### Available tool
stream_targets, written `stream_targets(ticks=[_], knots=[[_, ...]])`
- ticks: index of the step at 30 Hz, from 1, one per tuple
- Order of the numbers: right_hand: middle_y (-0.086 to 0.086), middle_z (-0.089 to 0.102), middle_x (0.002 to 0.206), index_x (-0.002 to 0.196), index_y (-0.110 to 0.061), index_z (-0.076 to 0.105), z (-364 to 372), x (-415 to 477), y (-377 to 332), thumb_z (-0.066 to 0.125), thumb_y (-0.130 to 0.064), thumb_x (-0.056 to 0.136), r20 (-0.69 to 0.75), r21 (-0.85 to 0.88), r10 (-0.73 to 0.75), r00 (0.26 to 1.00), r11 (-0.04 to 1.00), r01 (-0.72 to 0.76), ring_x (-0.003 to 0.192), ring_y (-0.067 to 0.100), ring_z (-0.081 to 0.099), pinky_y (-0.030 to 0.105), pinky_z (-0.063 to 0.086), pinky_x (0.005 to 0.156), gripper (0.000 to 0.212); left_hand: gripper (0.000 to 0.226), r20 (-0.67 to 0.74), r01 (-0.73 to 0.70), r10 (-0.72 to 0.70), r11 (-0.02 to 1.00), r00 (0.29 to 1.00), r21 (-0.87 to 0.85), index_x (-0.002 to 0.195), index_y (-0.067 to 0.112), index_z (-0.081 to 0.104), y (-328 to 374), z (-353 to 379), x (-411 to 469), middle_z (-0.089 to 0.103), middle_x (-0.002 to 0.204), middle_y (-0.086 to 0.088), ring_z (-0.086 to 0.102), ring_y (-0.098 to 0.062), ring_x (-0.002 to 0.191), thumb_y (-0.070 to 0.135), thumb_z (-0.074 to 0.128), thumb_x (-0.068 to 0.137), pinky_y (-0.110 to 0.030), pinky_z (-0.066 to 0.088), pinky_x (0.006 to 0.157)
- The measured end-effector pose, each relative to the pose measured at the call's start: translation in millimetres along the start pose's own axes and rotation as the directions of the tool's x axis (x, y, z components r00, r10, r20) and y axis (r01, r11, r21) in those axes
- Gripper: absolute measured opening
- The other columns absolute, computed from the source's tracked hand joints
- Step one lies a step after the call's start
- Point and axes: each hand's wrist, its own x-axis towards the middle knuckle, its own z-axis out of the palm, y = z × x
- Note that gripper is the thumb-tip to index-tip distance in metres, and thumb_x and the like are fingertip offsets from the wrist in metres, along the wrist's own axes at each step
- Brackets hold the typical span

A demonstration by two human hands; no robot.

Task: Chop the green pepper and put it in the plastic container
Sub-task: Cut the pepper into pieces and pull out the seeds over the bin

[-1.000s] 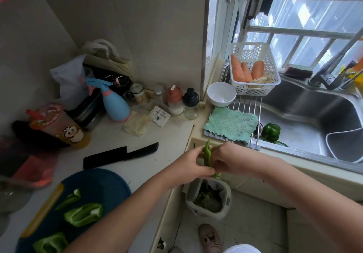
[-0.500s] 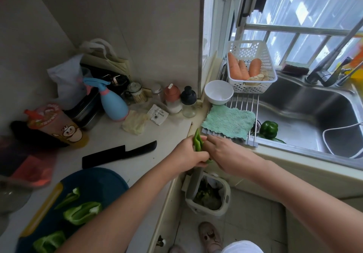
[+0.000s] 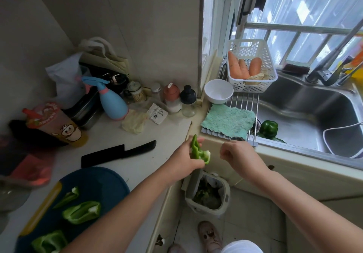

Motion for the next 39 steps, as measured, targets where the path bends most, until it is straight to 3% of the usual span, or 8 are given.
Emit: stream_targets(ticks=[4, 8, 11, 16, 24, 29, 35, 39], knots=[[-0.001, 0.07, 0.104, 0.106, -0.017, 0.072, 3, -2, -2, 0.05, -0.002, 0.092, 0.005, -0.018, 0.006, 1.0, 1.0, -0.006, 0.095, 0.019, 0.065, 0.03, 0.051, 0.083, 0.03, 0.064, 0.022, -0.021, 0.019, 0.997, 1.0, 0.073, 0.132, 0.034, 0.042, -4, 2, -3, 0.047, 0.131, 0.006, 0.049, -0.007, 0.117, 0.004, 0.062, 0.08, -0.017, 0.041, 0.089], [-0.006, 0.067, 0.089, 0.09, -0.019, 0.071, 0, -6, -2, 0.058, -0.009, 0.088, -0.022, -0.033, 0.002, 1.0, 0.999, -0.003, 0.08, 0.013, 0.06, 0.022, 0.044, 0.068, 0.017, 0.067, 0.035, -0.027, 0.024, 0.995, 0.999, 0.095, 0.134, 0.036, 0.04, -7, 4, -4, 0.046, 0.131, 0.009, 0.049, -0.004, 0.115, 0.002, 0.062, 0.08, -0.008, 0.038, 0.079], [-0.006, 0.062, 0.092, 0.093, -0.018, 0.07, -3, -6, -3, 0.059, -0.009, 0.088, -0.055, -0.007, -0.019, 0.998, 1.0, 0.018, 0.084, 0.012, 0.057, 0.018, 0.036, 0.067, 0.016, 0.068, 0.044, -0.022, 0.018, 0.997, 0.999, 0.078, 0.133, 0.037, 0.04, -9, 4, -3, 0.047, 0.13, 0.01, 0.049, -0.004, 0.116, 0.002, 0.063, 0.08, -0.014, 0.039, 0.087], [-0.005, 0.062, 0.094, 0.101, -0.019, 0.071, -12, -6, -12, 0.062, -0.017, 0.089, -0.07, 0.116, -0.124, 0.99, 0.984, 0.132, 0.083, 0.01, 0.057, 0.021, 0.047, 0.073, 0.015, 0.065, 0.09, 0.007, -0.011, 0.999, 0.996, 0.041, 0.13, 0.039, 0.044, -10, 4, -1, 0.051, 0.127, 0.013, 0.05, 0.0, 0.114, 0.007, 0.068, 0.079, -0.024, 0.041, 0.099], [-0.003, 0.061, 0.095, 0.099, -0.021, 0.074, -17, -6, -27, 0.071, -0.027, 0.083, 0.078, 0.177, -0.311, 0.947, 0.939, 0.294, 0.084, 0.007, 0.056, 0.024, 0.051, 0.078, 0.017, 0.056, 0.162, 0.019, -0.024, 0.999, 0.986, 0.029, 0.113, 0.046, 0.049, -5, 5, 0, 0.065, 0.112, 0.01, 0.06, -0.003, 0.107, 0.007, 0.07, 0.079, -0.029, 0.045, 0.1], [-0.001, 0.062, 0.101, 0.096, -0.021, 0.075, -21, -2, -30, 0.069, -0.022, 0.084, 0.089, 0.115, -0.328, 0.94, 0.941, 0.318, 0.084, 0.008, 0.056, 0.026, 0.052, 0.078, 0.014, 0.058, 0.185, 0.029, -0.026, 1.0, 0.982, -0.011, 0.115, 0.043, 0.05, -2, 2, 0, 0.067, 0.111, 0.007, 0.061, -0.006, 0.108, 0.005, 0.072, 0.076, -0.036, 0.044, 0.103], [-0.007, 0.059, 0.095, 0.096, -0.021, 0.076, -21, 5, -31, 0.073, -0.02, 0.078, 0.162, 0.166, -0.274, 0.948, 0.955, 0.247, 0.08, 0.005, 0.057, 0.011, 0.048, 0.07, 0.018, 0.066, 0.222, 0.056, -0.062, 0.998, 0.973, 0.035, 0.126, 0.035, 0.048, -1, 1, 3, 0.065, 0.114, 0.004, 0.059, -0.013, 0.111, 0.008, 0.072, 0.071, -0.043, 0.04, 0.106], [-0.003, 0.062, 0.083, 0.082, -0.017, 0.076, -15, 8, -35, 0.072, -0.014, 0.073, 0.107, 0.198, -0.211, 0.972, 0.962, 0.187, 0.072, 0.013, 0.058, 0.03, 0.05, 0.065, 0.01, 0.066, 0.176, 0.041, -0.06, 0.993, 0.983, 0.108, 0.129, 0.037, 0.043, 2, 5, 3, 0.062, 0.117, 0.006, 0.056, -0.011, 0.113, 0.007, 0.068, 0.076, -0.042, 0.041, 0.105]])
